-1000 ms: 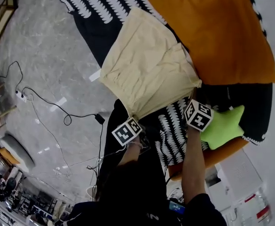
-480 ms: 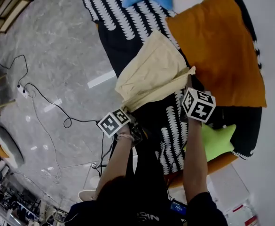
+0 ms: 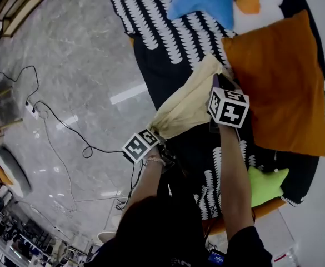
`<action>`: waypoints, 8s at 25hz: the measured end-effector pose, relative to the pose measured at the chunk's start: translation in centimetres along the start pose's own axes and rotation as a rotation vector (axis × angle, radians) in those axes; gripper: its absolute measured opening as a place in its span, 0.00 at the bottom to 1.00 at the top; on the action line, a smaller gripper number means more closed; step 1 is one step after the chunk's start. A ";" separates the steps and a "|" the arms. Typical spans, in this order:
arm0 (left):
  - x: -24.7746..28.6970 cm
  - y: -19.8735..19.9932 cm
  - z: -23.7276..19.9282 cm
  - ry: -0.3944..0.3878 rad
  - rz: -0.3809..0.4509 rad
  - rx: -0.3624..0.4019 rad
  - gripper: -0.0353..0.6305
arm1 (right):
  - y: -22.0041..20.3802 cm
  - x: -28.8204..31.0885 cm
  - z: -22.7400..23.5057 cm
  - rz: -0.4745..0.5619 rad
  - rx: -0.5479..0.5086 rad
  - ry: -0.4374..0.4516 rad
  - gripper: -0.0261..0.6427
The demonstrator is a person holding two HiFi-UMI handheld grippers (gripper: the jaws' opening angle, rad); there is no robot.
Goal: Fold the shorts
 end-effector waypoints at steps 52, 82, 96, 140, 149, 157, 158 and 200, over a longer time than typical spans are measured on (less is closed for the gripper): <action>-1.6 -4.7 3.8 -0.209 0.359 0.584 0.50 | -15.7 -3.0 12.4 0.232 0.553 0.096 0.47; 1.0 4.8 35.5 -0.385 0.284 2.003 0.09 | -13.0 -5.2 10.4 0.047 0.055 0.100 0.16; -12.4 7.3 36.6 -0.708 0.582 1.962 0.09 | -3.3 -13.1 10.2 0.221 -0.285 0.018 0.15; 4.4 6.8 6.5 -0.155 0.221 2.100 0.50 | -32.5 -7.9 -9.1 -0.343 -1.016 0.317 0.33; -0.2 10.0 5.8 -0.286 0.286 1.507 0.42 | -25.6 -10.2 -9.2 -0.178 -0.697 0.216 0.36; 1.2 7.6 8.7 -0.302 0.425 1.504 0.22 | -25.4 -4.9 -7.6 -0.197 -0.168 0.012 0.31; 1.6 7.3 9.0 -0.279 0.436 1.514 0.16 | -25.4 -4.8 -7.5 -0.193 -0.154 -0.026 0.21; -27.9 -5.8 5.7 -0.753 0.659 1.283 0.34 | -15.3 -32.4 -12.6 0.316 0.045 -0.075 0.36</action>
Point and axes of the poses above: the fingertips, and each gripper's own axes: x forward along the fingers, z to its right, y out of its top, the point moved 6 cm from there along -x, backward along the fingers, and after that the axes turned 15 degrees about y, right-handed, at the moved point
